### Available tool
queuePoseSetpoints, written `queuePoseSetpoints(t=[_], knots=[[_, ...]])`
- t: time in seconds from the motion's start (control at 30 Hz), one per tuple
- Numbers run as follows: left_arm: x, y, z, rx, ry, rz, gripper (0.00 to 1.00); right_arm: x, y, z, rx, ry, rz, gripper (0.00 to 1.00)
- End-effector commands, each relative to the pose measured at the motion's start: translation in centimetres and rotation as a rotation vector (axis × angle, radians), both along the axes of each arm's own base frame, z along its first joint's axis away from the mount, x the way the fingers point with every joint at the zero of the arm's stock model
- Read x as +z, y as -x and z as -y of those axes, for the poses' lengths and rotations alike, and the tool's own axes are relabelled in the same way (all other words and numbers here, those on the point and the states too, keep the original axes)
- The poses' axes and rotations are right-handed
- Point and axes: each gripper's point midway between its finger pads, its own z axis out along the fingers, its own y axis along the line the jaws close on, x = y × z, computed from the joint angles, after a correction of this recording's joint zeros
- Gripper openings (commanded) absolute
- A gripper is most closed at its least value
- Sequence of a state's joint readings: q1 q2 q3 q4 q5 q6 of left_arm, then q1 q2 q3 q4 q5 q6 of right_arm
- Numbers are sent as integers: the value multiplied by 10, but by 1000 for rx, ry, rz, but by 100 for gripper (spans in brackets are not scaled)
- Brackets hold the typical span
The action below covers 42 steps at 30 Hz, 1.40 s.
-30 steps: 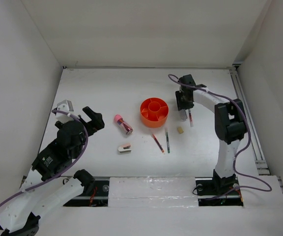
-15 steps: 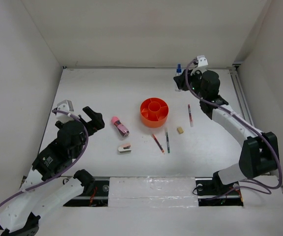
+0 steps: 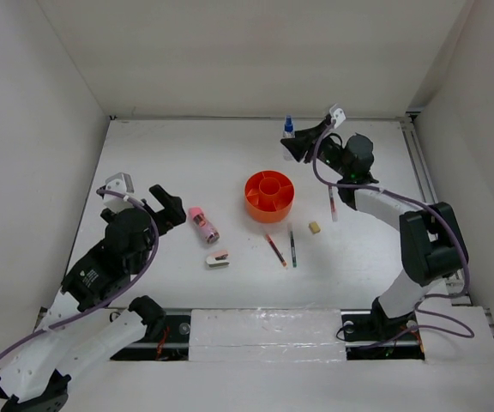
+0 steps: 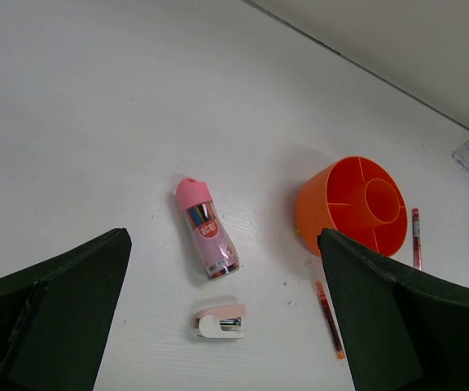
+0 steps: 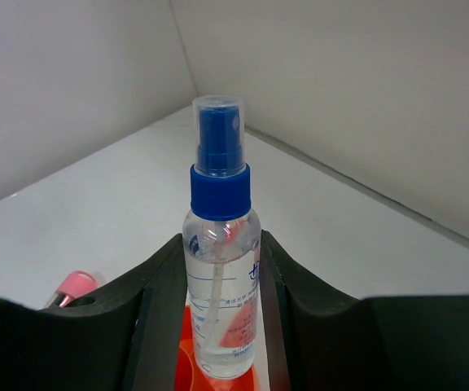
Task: Sort the stationery into containers
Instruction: Place the stationery in the storage box.
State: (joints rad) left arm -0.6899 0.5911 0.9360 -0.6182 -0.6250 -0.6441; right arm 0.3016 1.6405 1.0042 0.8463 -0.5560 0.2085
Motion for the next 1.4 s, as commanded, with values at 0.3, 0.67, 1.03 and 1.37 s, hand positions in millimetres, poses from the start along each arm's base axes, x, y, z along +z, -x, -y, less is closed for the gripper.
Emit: queuePoseSetpoints(t=[0.3, 0.67, 1.03, 1.37], knots=[[3, -6, 6, -19, -4, 17, 99, -17, 7, -21, 125, -72, 30, 0], [5, -4, 5, -19, 1, 24, 99, -52, 14, -29, 147, -75, -44, 0], [7, -3, 4, -19, 7, 31, 99, -75, 11, -26, 113, -71, -91, 0], [7, -3, 4, -19, 7, 31, 99, -88, 9, -26, 111, -61, -128, 0]])
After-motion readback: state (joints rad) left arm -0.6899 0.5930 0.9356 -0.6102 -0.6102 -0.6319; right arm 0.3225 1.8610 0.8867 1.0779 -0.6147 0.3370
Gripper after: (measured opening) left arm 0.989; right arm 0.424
